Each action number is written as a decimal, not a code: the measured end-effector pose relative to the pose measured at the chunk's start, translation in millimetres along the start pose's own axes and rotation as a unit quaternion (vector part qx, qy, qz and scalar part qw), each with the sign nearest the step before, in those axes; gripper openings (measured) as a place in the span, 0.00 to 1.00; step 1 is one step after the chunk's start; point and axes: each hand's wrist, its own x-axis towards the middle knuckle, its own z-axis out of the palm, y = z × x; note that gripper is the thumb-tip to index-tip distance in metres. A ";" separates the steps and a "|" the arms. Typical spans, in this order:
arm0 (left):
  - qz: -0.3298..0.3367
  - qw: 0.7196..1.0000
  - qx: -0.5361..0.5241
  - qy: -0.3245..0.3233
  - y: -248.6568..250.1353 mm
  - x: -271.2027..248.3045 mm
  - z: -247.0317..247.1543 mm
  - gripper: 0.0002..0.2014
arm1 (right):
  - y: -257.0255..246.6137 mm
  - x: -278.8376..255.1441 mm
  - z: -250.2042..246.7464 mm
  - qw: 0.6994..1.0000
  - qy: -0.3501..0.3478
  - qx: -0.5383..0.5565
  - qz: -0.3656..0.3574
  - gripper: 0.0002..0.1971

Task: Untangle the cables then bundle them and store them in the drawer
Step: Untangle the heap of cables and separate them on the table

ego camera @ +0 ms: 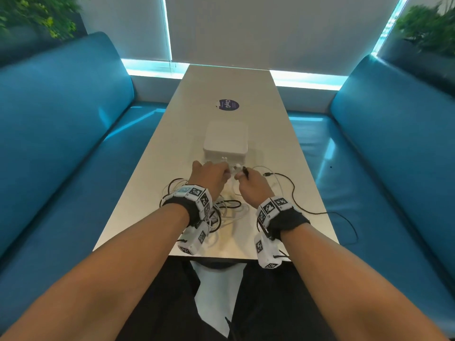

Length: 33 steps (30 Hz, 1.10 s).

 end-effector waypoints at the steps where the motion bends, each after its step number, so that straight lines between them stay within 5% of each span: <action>1: 0.003 1.000 -0.004 0.008 3.4 -0.3 -1.2 0.08 | -1.6 0.1 -1.5 1.000 -0.002 0.010 -0.004 0.15; 8: 0.006 0.997 -0.076 0.011 19.7 -12.9 1.4 0.09 | 6.1 -5.4 -8.1 1.000 0.015 -0.020 -0.016 0.17; 15: 0.029 0.992 0.102 -0.062 13.1 -14.9 12.5 0.11 | 18.0 -5.3 -11.3 0.996 0.017 -0.084 0.002 0.14; 19: 0.065 0.995 0.069 -0.043 21.0 -18.4 15.8 0.13 | 17.7 -5.3 -11.5 0.999 0.007 -0.035 0.004 0.16; 28: 0.019 0.986 0.130 -0.107 -1.8 -25.8 20.9 0.15 | 45.2 -5.7 -28.2 0.983 0.028 -0.171 0.060 0.17; 33: 0.032 0.976 0.169 -0.133 14.2 -26.7 14.8 0.13 | 35.5 -9.1 -32.2 0.989 -0.028 -0.147 -0.010 0.12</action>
